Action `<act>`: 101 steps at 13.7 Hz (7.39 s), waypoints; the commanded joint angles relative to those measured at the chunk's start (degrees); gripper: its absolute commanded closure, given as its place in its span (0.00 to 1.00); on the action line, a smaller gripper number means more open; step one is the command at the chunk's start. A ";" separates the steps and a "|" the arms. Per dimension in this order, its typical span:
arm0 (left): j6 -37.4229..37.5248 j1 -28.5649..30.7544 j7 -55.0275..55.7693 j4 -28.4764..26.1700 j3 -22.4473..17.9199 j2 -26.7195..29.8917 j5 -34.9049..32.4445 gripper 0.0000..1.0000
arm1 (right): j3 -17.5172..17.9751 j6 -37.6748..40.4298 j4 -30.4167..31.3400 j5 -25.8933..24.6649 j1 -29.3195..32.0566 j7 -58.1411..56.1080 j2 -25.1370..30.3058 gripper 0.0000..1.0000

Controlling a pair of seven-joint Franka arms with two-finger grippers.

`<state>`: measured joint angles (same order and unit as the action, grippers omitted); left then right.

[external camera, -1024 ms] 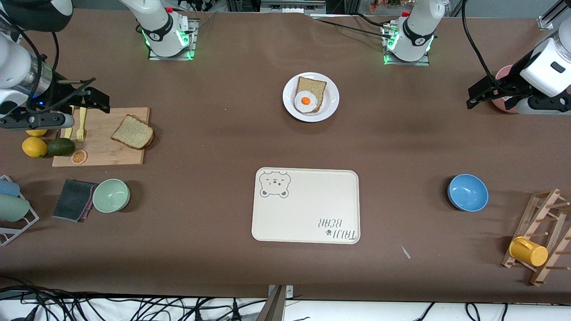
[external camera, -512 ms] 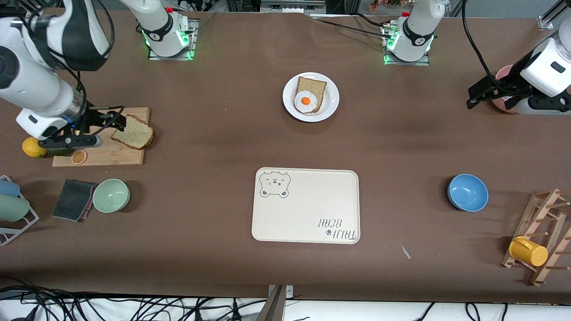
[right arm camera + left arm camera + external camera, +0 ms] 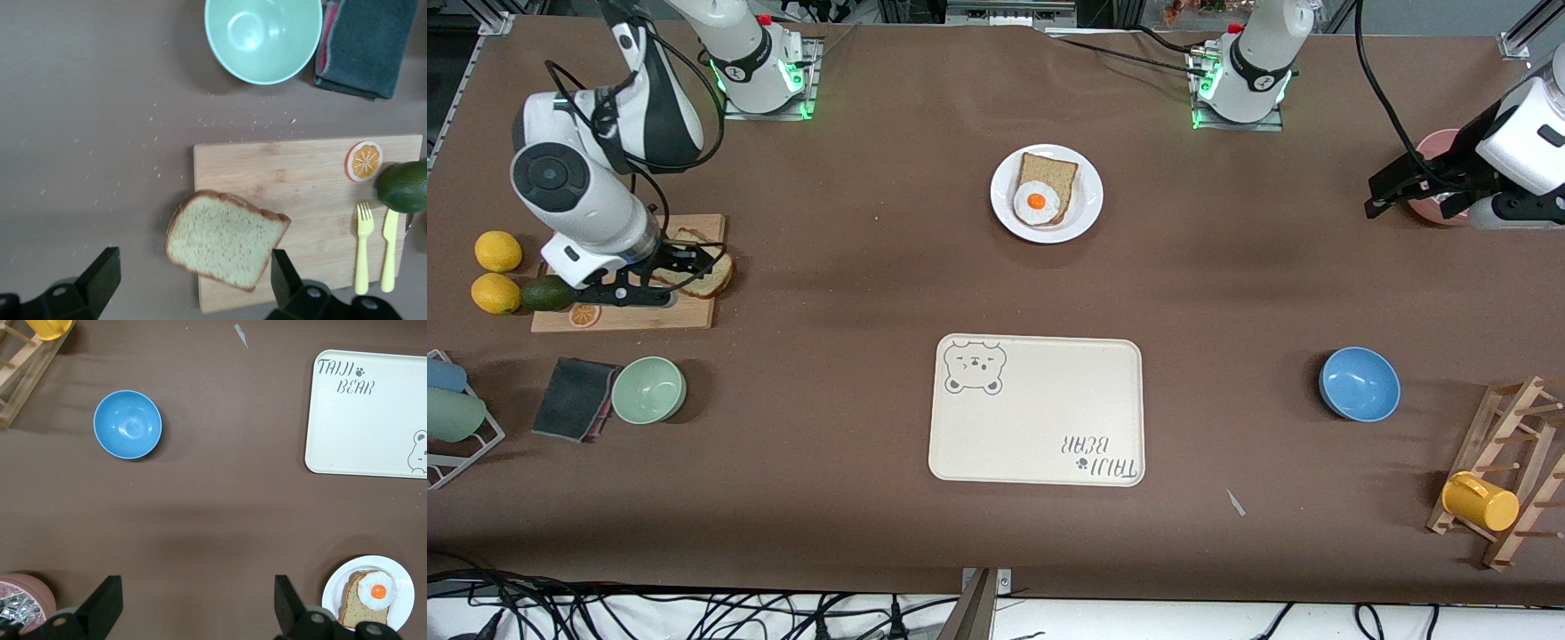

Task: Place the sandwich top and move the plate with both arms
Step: 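Move the right gripper over the bread slice on the cutting board, then lower the right gripper and pinch the bread slice's crust edge, then lift the bread slice and carry it toward the egg plate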

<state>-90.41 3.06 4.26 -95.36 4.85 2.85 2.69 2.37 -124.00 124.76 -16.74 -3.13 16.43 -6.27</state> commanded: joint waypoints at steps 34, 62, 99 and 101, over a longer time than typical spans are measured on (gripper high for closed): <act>1.38 0.37 -0.21 1.94 0.07 -0.83 -1.02 0.00 | 4.48 -3.44 9.36 -31.86 -3.81 40.60 -14.12 0.01; 1.38 0.37 -0.21 1.94 0.07 -0.91 -0.93 0.00 | 5.01 -1.59 9.36 -34.86 -3.81 41.58 -14.83 0.63; 1.38 0.45 -0.21 1.94 0.07 -0.91 -0.93 0.00 | 17.14 22.49 -24.90 7.42 -18.47 38.12 -8.74 0.99; 1.38 0.45 -0.21 1.94 0.07 -0.83 -0.93 0.00 | 17.05 23.71 -27.80 7.51 -22.25 43.22 -12.61 0.99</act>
<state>-90.38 3.22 4.25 -95.31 4.59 2.73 2.69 19.92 -103.20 102.26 -9.87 -21.97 55.23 -13.98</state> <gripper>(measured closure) 0.000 0.912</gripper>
